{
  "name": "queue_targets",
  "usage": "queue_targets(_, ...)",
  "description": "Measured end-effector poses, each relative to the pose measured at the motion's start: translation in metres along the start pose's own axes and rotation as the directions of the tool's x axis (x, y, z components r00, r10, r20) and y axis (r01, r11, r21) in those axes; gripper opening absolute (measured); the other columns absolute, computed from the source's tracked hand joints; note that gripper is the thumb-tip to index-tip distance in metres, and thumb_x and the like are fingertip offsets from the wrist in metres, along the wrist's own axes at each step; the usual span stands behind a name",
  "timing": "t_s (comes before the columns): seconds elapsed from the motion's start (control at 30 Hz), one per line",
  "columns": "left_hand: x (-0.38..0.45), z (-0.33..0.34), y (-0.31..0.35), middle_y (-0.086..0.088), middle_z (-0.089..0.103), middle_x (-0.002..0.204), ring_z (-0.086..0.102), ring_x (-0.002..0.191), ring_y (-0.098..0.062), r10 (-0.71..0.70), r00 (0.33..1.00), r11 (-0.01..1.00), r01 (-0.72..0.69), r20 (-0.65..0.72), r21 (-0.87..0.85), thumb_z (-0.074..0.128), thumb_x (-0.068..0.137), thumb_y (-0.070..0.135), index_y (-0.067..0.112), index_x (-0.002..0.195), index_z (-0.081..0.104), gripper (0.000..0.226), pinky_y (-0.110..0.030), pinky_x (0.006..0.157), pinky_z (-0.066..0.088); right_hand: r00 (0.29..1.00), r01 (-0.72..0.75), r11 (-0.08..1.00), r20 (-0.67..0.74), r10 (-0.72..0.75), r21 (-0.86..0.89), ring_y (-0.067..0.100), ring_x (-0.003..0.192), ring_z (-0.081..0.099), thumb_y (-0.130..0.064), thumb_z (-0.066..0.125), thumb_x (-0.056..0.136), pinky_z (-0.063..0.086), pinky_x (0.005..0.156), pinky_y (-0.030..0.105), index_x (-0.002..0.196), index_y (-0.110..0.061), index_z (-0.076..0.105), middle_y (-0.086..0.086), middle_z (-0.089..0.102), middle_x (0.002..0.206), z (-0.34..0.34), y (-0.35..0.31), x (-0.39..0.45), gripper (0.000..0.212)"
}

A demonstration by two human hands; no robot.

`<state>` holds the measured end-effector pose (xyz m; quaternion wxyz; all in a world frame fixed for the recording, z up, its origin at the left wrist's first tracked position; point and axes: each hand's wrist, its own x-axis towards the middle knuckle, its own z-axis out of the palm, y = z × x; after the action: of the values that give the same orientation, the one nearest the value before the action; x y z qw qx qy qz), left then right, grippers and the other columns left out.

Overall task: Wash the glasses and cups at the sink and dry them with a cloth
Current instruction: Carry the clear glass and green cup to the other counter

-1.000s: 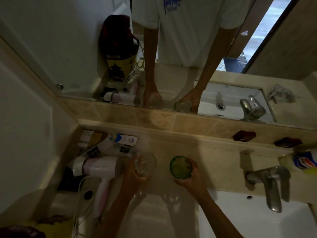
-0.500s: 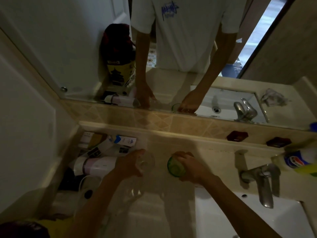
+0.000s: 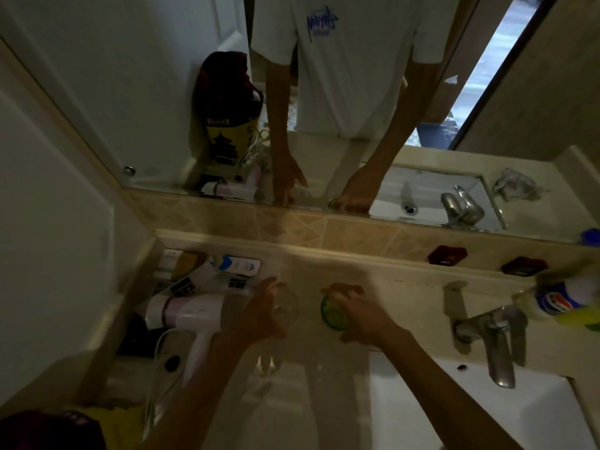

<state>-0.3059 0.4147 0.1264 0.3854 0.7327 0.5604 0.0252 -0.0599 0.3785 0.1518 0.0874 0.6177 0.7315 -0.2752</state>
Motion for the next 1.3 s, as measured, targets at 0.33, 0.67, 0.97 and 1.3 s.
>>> queue_targets(0.33, -0.005, -0.002, 0.013, 0.001, 0.038, 0.156, 0.045, 0.137, -0.018, -0.037, 0.993, 0.997, 0.044, -0.113, 0.061, 0.081, 0.082, 0.033, 0.018, 0.155, 0.031, 0.090, -0.014, 0.092, 0.030, 0.981, -0.169, 0.985, -0.097, 0.170, 0.021, 0.035, 0.131, 0.039, -0.048, 0.079, 0.072, 0.045, 0.103, 0.041, 0.151, -0.022, 0.028, 0.010, 0.033, 0.149, 0.005, 0.005, -0.005, 0.098)
queue_targets(0.67, 0.002, -0.005, 0.002, -0.003, 0.027, 0.162, 0.028, 0.150, -0.023, 0.046, 0.998, 0.993, -0.042, -0.036, 0.108, 0.086, 0.070, 0.017, 0.014, 0.157, 0.024, 0.107, -0.022, 0.113, 0.031, 1.000, -0.020, 1.000, 0.012, 0.020, 0.016, 0.032, 0.144, 0.023, -0.019, 0.081, 0.070, 0.038, 0.112, 0.045, 0.153, -0.038, 0.014, 0.000, 0.012, 0.162, 0.005, 0.016, -0.011, 0.108)
queue_targets(0.97, 0.002, 0.008, 0.004, -0.006, 0.036, 0.152, 0.037, 0.140, -0.021, -0.009, 0.988, 0.999, 0.014, -0.157, 0.031, 0.085, 0.077, 0.034, 0.010, 0.150, 0.035, 0.092, -0.021, 0.107, 0.030, 0.973, -0.161, 0.975, -0.139, 0.182, 0.151, 0.033, 0.129, 0.043, -0.045, 0.079, 0.075, 0.045, 0.104, 0.039, 0.151, -0.025, 0.028, 0.009, 0.029, 0.149, 0.016, 0.006, -0.006, 0.094)
queue_targets(1.3, 0.007, -0.002, 0.005, -0.009, 0.036, 0.156, 0.034, 0.144, -0.026, 0.062, 0.998, 0.996, -0.060, -0.026, 0.067, 0.091, 0.064, 0.018, 0.012, 0.152, 0.035, 0.104, -0.025, 0.113, 0.031, 0.999, 0.033, 0.999, -0.030, -0.032, 0.040, 0.027, 0.148, 0.019, -0.019, 0.086, 0.067, 0.030, 0.117, 0.040, 0.154, -0.029, 0.022, -0.002, 0.016, 0.162, 0.005, 0.018, -0.002, 0.108)
